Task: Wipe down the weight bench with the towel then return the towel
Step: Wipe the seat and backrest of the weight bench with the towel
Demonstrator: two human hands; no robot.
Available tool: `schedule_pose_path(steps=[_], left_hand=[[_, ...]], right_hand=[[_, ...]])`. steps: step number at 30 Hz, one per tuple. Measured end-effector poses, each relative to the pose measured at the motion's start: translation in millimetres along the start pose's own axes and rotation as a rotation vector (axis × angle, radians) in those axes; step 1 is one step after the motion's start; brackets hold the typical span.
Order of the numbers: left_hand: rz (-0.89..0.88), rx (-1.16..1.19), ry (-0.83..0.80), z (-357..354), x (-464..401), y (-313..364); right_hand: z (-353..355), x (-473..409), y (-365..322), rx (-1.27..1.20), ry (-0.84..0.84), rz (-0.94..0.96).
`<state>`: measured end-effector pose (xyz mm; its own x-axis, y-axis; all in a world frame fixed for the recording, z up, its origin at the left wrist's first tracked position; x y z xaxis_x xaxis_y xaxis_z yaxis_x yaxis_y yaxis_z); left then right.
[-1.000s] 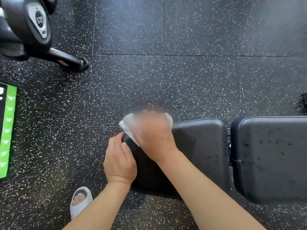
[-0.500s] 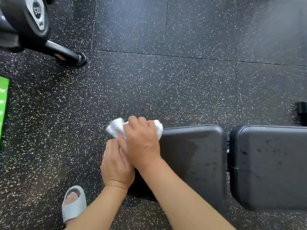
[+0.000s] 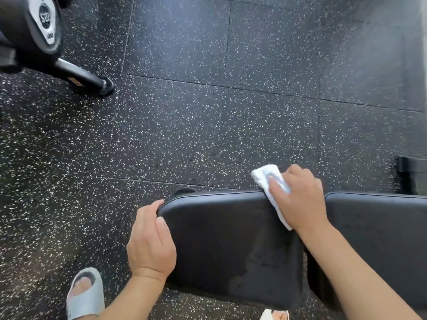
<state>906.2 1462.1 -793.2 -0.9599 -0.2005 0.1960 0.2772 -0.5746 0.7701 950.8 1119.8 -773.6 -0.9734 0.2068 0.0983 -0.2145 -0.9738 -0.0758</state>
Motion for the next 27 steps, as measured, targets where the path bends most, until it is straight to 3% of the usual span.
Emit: schedule_pose_path(steps=[4,7,10,12,15,17,20,22,27], left_hand=[[0.019,0.002,-0.023,0,0,1],[0.014,0.014,-0.045,-2,-1,-2],[0.01,0.026,-0.059,-3,-2,-5],[0.018,0.038,-0.049,-1,-2,-4],[0.044,0.041,-0.031,1,-2,-2],[0.036,0.048,-0.035,0,-2,-2],[0.021,0.054,-0.044,-1,-2,-2],[0.025,0.054,-0.041,-1,-3,-3],[-0.004,0.063,-0.051,-1,-2,-2]], right_hand=[[-10,-8,-89,0.101,-0.015,0.189],[-23,-6,-178,0.053,-0.072,0.295],[-26,2,-220,0.027,-0.091,0.348],[-21,1,-208,-0.02,-0.072,0.367],[-20,-11,-135,0.055,-0.096,0.331],[-21,-20,-67,0.151,-0.157,0.25],[-19,-22,-10,0.052,-0.243,0.066],[-15,-21,-15,0.077,-0.21,0.022],[-26,-12,-122,0.147,-0.132,0.22]])
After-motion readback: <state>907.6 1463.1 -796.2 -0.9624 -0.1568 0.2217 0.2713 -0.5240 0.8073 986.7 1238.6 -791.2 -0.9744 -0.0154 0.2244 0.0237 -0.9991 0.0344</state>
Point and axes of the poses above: each hand's wrist, its own x-axis away from the middle knuckle, its own z-axis out of the back of the hand, y = z × x, the point moved 6 cm from there along -x, towards the middle knuckle, and after that the axes turned 13 degrees about x, right-handed, at the moved point
